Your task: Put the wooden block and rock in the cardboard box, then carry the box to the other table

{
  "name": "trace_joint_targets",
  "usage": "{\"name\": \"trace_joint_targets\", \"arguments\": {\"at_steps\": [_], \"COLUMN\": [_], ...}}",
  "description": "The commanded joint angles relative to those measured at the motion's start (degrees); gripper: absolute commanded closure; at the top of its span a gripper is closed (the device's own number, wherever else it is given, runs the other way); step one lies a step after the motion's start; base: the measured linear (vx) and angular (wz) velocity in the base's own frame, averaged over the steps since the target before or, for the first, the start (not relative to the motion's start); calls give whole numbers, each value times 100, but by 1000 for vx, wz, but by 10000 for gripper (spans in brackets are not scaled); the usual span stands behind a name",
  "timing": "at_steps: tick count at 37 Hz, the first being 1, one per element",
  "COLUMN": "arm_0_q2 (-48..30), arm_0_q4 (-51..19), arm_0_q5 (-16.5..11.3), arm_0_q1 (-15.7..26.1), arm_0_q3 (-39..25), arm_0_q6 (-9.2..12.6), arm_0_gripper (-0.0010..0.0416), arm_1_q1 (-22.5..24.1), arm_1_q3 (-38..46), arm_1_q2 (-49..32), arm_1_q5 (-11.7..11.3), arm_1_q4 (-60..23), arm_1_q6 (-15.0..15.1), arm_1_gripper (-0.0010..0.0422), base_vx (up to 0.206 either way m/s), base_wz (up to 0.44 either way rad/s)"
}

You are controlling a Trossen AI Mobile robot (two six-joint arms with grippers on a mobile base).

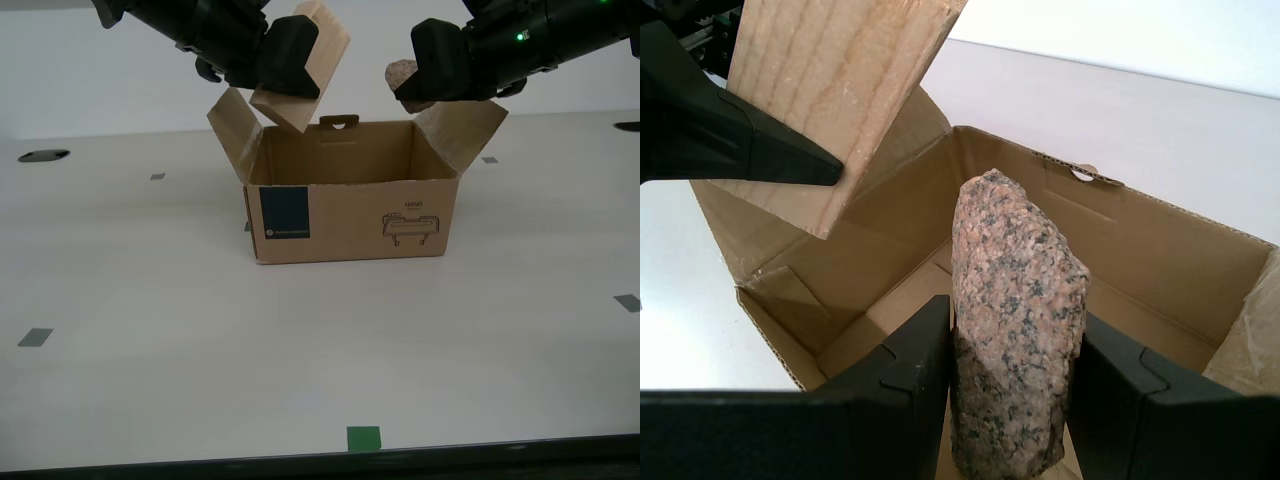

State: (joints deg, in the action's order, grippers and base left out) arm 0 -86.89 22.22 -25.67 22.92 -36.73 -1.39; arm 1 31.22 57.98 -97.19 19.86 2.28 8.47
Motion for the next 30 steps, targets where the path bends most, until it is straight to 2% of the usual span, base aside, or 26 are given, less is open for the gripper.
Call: {"name": "trace_joint_targets", "arguments": {"at_steps": [1,18,27,30], "arm_0_q2": [7,7,7,7], "arm_0_q4": [15,-17,-17,-17], "arm_0_q5": [-17,24,24,48], "arm_0_q1": [2,13,20,31], "arm_0_q3": [-4,-7,-7,-7], "arm_0_q6": [11,42,57,66], "arm_0_gripper": [406,403,401,387], "arm_1_q1": [4,4,4,4], "arm_1_q3": [9,9,9,9], "arm_1_q2": [2,2,2,2], "arm_1_q5": [39,39,39,39], "arm_1_q4": [24,-48,-52,-52], "arm_1_q6": [15,15,13,13], "arm_1_gripper": [412,408,341,315], "base_vx": [0,0,0,0], "base_wz": [0,0,0,0]}}
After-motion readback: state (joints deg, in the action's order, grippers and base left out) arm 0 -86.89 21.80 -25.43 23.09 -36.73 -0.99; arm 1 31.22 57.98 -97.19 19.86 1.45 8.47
